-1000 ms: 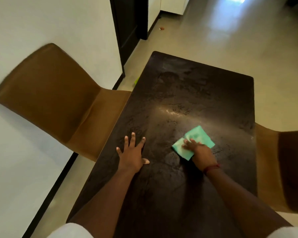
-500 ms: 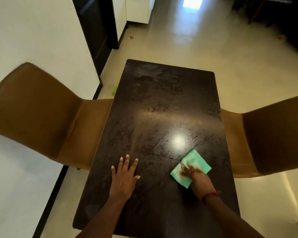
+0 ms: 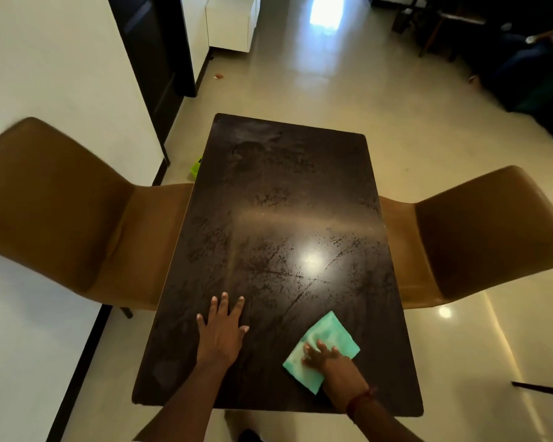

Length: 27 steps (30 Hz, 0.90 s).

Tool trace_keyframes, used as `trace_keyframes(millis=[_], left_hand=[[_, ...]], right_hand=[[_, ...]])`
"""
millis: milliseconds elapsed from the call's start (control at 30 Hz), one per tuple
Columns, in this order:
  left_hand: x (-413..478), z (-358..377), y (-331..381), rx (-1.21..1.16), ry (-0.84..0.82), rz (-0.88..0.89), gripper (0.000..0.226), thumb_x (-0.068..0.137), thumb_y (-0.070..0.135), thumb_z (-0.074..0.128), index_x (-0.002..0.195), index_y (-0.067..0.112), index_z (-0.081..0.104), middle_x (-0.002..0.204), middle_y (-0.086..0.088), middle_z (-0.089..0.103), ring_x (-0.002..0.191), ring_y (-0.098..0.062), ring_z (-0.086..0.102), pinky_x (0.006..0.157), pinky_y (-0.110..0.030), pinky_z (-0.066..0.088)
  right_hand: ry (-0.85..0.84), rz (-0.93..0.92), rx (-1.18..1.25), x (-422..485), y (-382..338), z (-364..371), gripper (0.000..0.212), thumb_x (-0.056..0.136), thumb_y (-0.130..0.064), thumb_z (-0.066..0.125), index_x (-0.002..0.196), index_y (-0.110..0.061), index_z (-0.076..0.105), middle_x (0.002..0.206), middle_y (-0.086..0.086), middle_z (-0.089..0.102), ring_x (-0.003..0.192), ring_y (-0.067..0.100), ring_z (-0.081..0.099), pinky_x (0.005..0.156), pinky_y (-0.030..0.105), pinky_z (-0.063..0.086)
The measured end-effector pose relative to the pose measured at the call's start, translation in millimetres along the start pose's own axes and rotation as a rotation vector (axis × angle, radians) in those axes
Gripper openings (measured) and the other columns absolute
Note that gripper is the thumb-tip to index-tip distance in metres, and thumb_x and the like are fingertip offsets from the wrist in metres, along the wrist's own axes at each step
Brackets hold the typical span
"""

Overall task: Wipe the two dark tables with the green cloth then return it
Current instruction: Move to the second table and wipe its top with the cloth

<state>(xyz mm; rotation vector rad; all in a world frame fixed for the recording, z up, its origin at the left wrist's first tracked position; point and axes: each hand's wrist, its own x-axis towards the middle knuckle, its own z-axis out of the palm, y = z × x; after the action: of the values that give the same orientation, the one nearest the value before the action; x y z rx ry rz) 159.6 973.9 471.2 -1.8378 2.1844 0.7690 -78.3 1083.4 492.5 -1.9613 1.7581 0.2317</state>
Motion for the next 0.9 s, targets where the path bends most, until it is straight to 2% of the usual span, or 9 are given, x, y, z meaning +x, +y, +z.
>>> trace_keyframes(millis=[67, 100, 167, 267, 433, 533, 633, 767, 900], left_hand=[[-8, 2, 4, 0.026, -0.001, 0.011, 0.067, 0.1, 0.044, 0.042, 0.155, 0.032, 0.006, 0.164, -0.006, 0.0, 0.15, -0.029, -0.005, 0.118, -0.059, 0.011], [-13, 4, 5, 0.034, 0.002, 0.015, 0.066, 0.1, 0.044, 0.042, 0.155, 0.032, 0.006, 0.164, -0.006, 0.001, 0.15, -0.029, -0.005, 0.118, -0.059, 0.011], [-22, 10, 7, 0.038, 0.009, 0.015, 0.066, 0.1, 0.045, 0.042, 0.155, 0.032, 0.008, 0.164, -0.007, 0.002, 0.15, -0.03, -0.003, 0.118, -0.059, 0.012], [-42, 27, 13, 0.064, -0.012, -0.008, 0.066, 0.099, 0.047, 0.041, 0.155, 0.032, 0.009, 0.164, -0.007, 0.003, 0.15, -0.03, -0.002, 0.118, -0.059, 0.013], [-83, 57, 37, 0.079, -0.036, -0.019, 0.066, 0.099, 0.048, 0.041, 0.154, 0.034, 0.007, 0.164, -0.006, -0.001, 0.15, -0.029, -0.004, 0.118, -0.058, 0.013], [-104, 70, 60, 0.103, -0.056, 0.02, 0.066, 0.1, 0.048, 0.04, 0.155, 0.034, 0.006, 0.164, -0.005, -0.003, 0.15, -0.028, -0.006, 0.118, -0.058, 0.012], [-119, 75, 87, 0.118, -0.045, 0.056, 0.067, 0.1, 0.049, 0.039, 0.155, 0.034, 0.004, 0.164, -0.004, -0.004, 0.15, -0.028, -0.007, 0.118, -0.057, 0.012], [-132, 80, 121, 0.115, -0.027, 0.143, 0.068, 0.099, 0.049, 0.04, 0.155, 0.033, 0.004, 0.164, -0.005, -0.003, 0.151, -0.028, -0.004, 0.118, -0.056, 0.014], [-132, 72, 159, -0.057, 0.012, 0.214, 0.073, 0.096, 0.047, 0.051, 0.154, 0.033, 0.01, 0.164, -0.005, 0.005, 0.151, -0.026, 0.004, 0.118, -0.053, 0.021]], right_hand=[[-0.003, 0.076, 0.034, -13, 16, -13, 0.061, 0.051, -0.011, 0.073, 0.104, -0.041, 0.068, 0.12, -0.009, 0.065, 0.103, 0.01, 0.065, 0.083, 0.02, 0.05], [-0.009, 0.098, 0.066, -17, 31, -12, 0.062, 0.069, -0.005, 0.066, 0.122, -0.037, 0.058, 0.138, -0.003, 0.05, 0.12, 0.018, 0.054, 0.097, 0.025, 0.043], [-0.015, 0.179, 0.097, -28, 58, -2, 0.065, 0.082, -0.002, 0.051, 0.137, -0.037, 0.041, 0.153, -0.001, 0.027, 0.135, 0.025, 0.034, 0.11, 0.031, 0.029], [0.05, 0.268, 0.173, -45, 80, 10, 0.07, 0.078, -0.001, 0.051, 0.136, -0.038, 0.041, 0.152, -0.002, 0.03, 0.137, 0.021, 0.033, 0.111, 0.03, 0.028], [0.198, 0.313, 0.199, -76, 78, 33, 0.061, 0.084, 0.002, 0.045, 0.135, -0.032, 0.044, 0.151, 0.0, 0.032, 0.139, 0.023, 0.028, 0.113, 0.035, 0.02], [0.169, 0.307, 0.171, -103, 78, 42, 0.058, 0.089, -0.002, 0.043, 0.14, -0.03, 0.037, 0.152, 0.002, 0.029, 0.139, 0.025, 0.027, 0.112, 0.034, 0.021], [0.133, 0.303, 0.209, -127, 89, 43, 0.056, 0.088, -0.007, 0.047, 0.138, -0.032, 0.04, 0.149, 0.006, 0.035, 0.131, 0.03, 0.039, 0.107, 0.035, 0.03], [0.114, 0.226, 0.345, -143, 107, 21, 0.053, 0.078, -0.003, 0.052, 0.123, -0.029, 0.059, 0.127, 0.003, 0.061, 0.117, 0.025, 0.054, 0.102, 0.031, 0.039], [0.335, 0.191, 0.506, -135, 117, -24, 0.044, 0.073, 0.003, 0.061, 0.109, -0.021, 0.07, 0.115, 0.005, 0.068, 0.105, 0.021, 0.063, 0.096, 0.022, 0.043]])
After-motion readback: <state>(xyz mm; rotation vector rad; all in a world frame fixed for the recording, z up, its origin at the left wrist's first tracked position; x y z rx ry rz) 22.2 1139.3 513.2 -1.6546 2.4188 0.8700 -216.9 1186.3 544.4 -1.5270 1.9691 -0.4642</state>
